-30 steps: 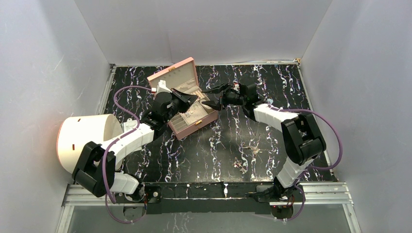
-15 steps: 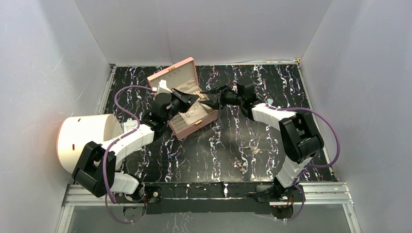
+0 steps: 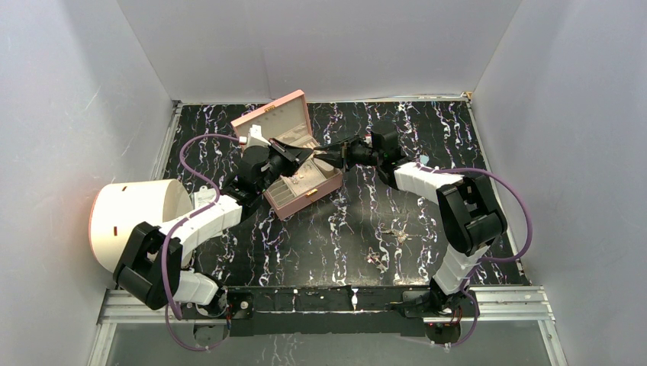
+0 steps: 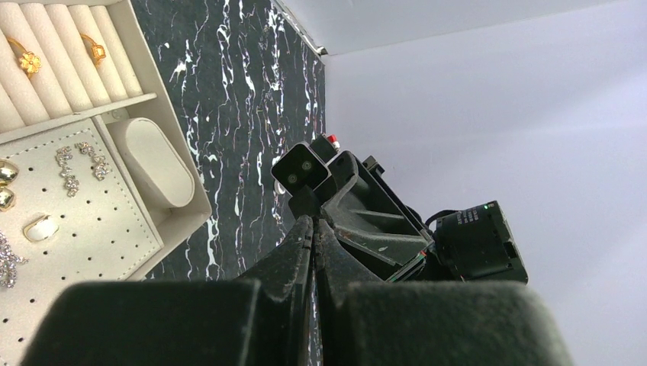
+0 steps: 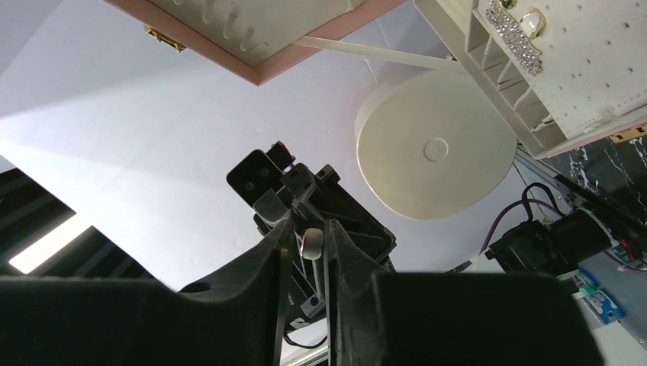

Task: Organize the mixed jewelry
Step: Pick up the jewelry from the jewelry box.

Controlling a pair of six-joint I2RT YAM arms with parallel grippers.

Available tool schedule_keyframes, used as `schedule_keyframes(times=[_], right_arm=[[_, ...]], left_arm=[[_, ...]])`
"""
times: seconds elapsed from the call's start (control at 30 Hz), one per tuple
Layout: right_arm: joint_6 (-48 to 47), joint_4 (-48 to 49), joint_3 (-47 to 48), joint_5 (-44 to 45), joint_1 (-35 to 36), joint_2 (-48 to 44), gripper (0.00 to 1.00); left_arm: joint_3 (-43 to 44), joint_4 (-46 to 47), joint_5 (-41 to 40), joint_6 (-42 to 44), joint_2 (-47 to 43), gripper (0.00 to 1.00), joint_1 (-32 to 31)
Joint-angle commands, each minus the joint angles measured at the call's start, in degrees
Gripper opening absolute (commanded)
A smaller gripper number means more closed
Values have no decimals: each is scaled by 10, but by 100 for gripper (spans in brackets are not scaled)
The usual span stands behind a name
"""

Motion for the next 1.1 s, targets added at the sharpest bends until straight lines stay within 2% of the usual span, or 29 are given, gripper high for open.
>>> schedule_keyframes(times=[0.0,0.13,0.43,0.63,0.83,1.07], right_arm=[[12,37,15,1,3,-4,28],[13,41,14,0,3,-4,26],[12,51,9,-1,3,-7,15],[-8,45,6,4,3,-11,12],[-91,-40,24,15,2,-27,12],[-280,-225,76,51,1,-39,12]], left_arm=[[-2,14,0,11,-12,0,3],[-2,13,0,11,-12,0,3],[0,9,-1,12,-12,0,4],[6,-10,-6,8,-15,1,4],[19,-74,-43,14,-43,33,5],[27,-184,-107,66,-117,50,7]])
